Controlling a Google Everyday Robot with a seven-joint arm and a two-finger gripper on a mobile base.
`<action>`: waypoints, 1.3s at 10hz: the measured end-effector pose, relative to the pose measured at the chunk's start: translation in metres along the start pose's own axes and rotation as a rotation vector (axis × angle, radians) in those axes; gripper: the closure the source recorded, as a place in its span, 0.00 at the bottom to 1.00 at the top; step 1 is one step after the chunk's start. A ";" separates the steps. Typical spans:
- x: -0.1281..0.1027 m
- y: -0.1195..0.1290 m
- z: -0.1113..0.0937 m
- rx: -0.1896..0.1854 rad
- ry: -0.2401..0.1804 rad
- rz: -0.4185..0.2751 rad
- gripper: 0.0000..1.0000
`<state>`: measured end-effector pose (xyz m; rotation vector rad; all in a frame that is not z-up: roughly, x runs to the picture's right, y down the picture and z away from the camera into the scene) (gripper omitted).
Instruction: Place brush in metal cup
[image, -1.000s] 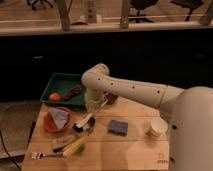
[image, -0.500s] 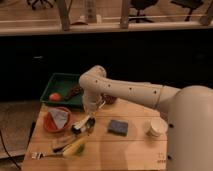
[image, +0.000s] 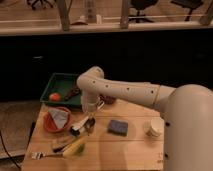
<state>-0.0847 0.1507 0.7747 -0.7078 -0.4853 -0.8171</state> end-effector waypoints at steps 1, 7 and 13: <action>-0.001 0.000 0.000 -0.004 0.000 0.001 0.71; -0.004 0.006 0.000 0.000 0.004 0.014 0.20; -0.007 0.006 -0.001 0.011 -0.012 -0.002 0.20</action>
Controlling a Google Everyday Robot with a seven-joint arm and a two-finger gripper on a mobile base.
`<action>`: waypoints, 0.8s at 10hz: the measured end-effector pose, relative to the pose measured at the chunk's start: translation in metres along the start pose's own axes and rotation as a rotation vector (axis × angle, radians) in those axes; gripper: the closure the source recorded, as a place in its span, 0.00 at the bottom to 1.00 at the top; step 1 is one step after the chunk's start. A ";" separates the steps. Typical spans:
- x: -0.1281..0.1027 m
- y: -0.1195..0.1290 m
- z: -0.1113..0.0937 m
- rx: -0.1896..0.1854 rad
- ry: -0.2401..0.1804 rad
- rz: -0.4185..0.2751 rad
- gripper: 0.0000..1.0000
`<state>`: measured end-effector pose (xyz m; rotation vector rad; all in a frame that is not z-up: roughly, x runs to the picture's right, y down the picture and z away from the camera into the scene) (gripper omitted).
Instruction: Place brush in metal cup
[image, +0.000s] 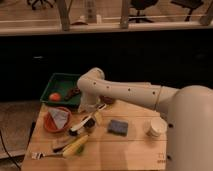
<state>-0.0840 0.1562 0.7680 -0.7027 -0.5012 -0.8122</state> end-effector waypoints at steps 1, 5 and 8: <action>0.000 0.000 0.000 0.000 -0.003 -0.003 0.20; 0.000 0.002 0.001 0.000 -0.012 -0.008 0.20; 0.000 0.004 0.002 0.000 -0.016 -0.010 0.20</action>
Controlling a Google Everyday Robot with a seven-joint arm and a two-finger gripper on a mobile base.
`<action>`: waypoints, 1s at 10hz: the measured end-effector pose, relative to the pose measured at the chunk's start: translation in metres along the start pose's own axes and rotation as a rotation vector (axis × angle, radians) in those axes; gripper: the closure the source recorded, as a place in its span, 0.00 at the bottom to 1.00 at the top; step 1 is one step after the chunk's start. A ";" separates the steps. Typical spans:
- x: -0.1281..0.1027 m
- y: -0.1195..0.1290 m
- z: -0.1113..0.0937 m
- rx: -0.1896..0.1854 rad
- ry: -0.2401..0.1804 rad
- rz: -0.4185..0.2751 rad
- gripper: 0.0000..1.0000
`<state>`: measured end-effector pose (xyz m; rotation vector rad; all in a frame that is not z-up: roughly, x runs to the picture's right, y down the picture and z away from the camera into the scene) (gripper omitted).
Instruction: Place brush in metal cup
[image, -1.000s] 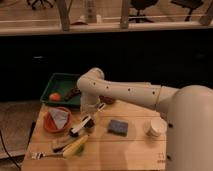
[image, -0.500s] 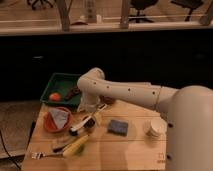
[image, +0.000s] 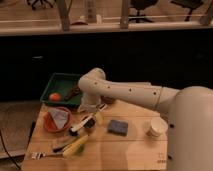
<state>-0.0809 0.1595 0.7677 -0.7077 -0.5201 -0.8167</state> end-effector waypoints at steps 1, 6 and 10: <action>0.000 0.000 0.000 0.003 -0.002 -0.002 0.20; 0.000 -0.004 -0.001 0.022 0.001 -0.020 0.20; 0.000 -0.005 -0.004 0.024 0.005 -0.028 0.20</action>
